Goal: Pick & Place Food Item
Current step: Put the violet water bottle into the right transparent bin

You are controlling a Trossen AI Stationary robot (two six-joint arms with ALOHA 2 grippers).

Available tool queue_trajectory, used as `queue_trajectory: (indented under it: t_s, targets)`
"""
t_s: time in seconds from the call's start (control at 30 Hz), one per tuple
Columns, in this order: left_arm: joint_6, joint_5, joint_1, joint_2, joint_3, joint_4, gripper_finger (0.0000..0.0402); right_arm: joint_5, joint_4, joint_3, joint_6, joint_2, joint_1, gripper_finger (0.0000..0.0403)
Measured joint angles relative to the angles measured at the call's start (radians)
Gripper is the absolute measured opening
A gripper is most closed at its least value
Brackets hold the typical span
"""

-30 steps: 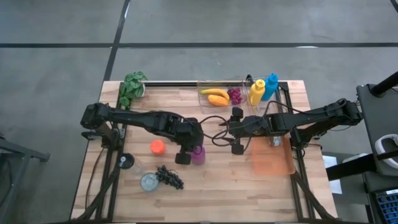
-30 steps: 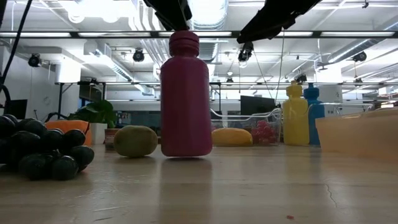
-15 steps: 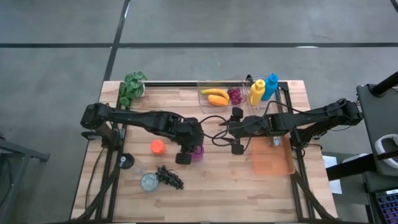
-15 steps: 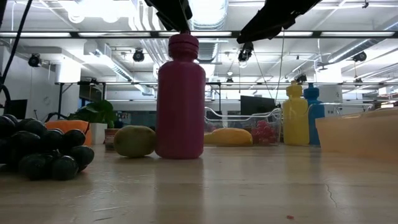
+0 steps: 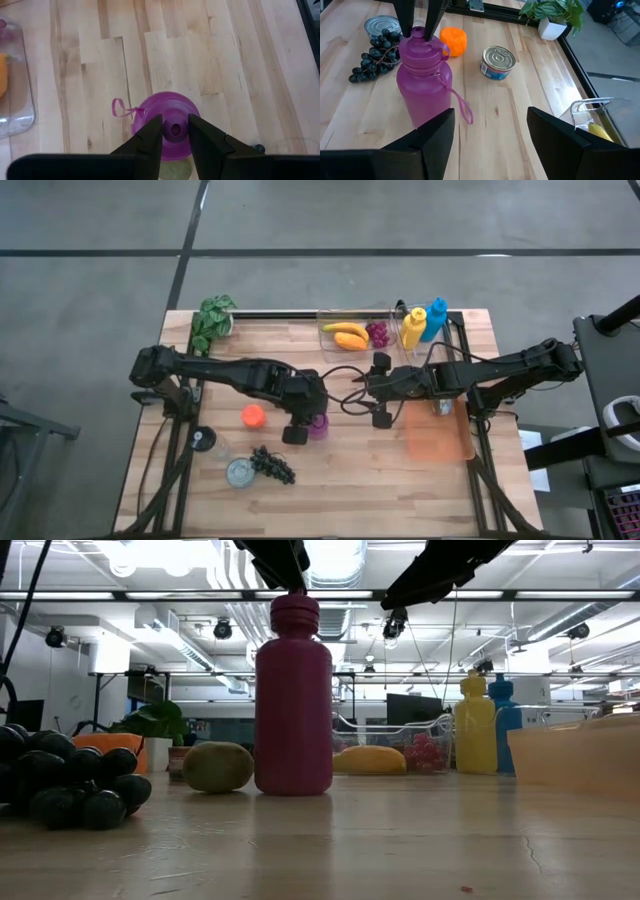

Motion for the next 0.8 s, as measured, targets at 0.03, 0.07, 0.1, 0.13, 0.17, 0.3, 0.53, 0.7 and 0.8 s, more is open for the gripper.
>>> queue_trajectory:
  t_s: [0.03, 0.07, 0.1, 0.13, 0.17, 0.3, 0.53, 0.7, 0.8]
  targets:
    - [0.0, 0.0, 0.0, 0.0, 0.0, 0.0, 0.0097, 0.0, 0.0, 0.0, 0.0, 0.0, 0.0, 0.0248]
    - [0.0, 0.0, 0.0, 0.0, 0.0, 0.0, 0.0097, 0.0, 0.0, 0.0, 0.0, 0.0, 0.0, 0.0249]
    - [0.0, 0.0, 0.0, 0.0, 0.0, 0.0, 0.0097, 0.0, 0.0, 0.0, 0.0, 0.0, 0.0, 0.0251]
    - [-0.001, 0.0, 0.0, 0.0, 0.0, 0.001, 0.0097, 0.0, 0.0, 0.0, 0.0, 0.0, 0.0, 0.0252]
    - [-0.001, 0.0, 0.0, 0.0, 0.0, 0.002, 0.0097, 0.0, 0.0, 0.0, 0.0, 0.0, 0.0, 0.0254]
    - [0.0, 0.0, 0.0, 0.0, 0.0, 0.002, 0.0095, 0.0, 0.0, 0.0, 0.0, 0.0, 0.0, 0.0258]
    - [0.0, 0.0, 0.001, 0.0, 0.0, 0.003, 0.0067, 0.0, 0.0, 0.0, 0.0, 0.0, 0.0, 0.0257]
    - [0.0, 0.0, 0.001, 0.0, 0.0, 0.003, 0.0075, 0.0, 0.0, 0.0, 0.0, 0.0, 0.0, 0.0249]
    - [0.001, 0.0, 0.001, 0.0, 0.0, 0.003, 0.0096, 0.0, 0.0, 0.0, 0.0, 0.0, 0.0, 0.0246]
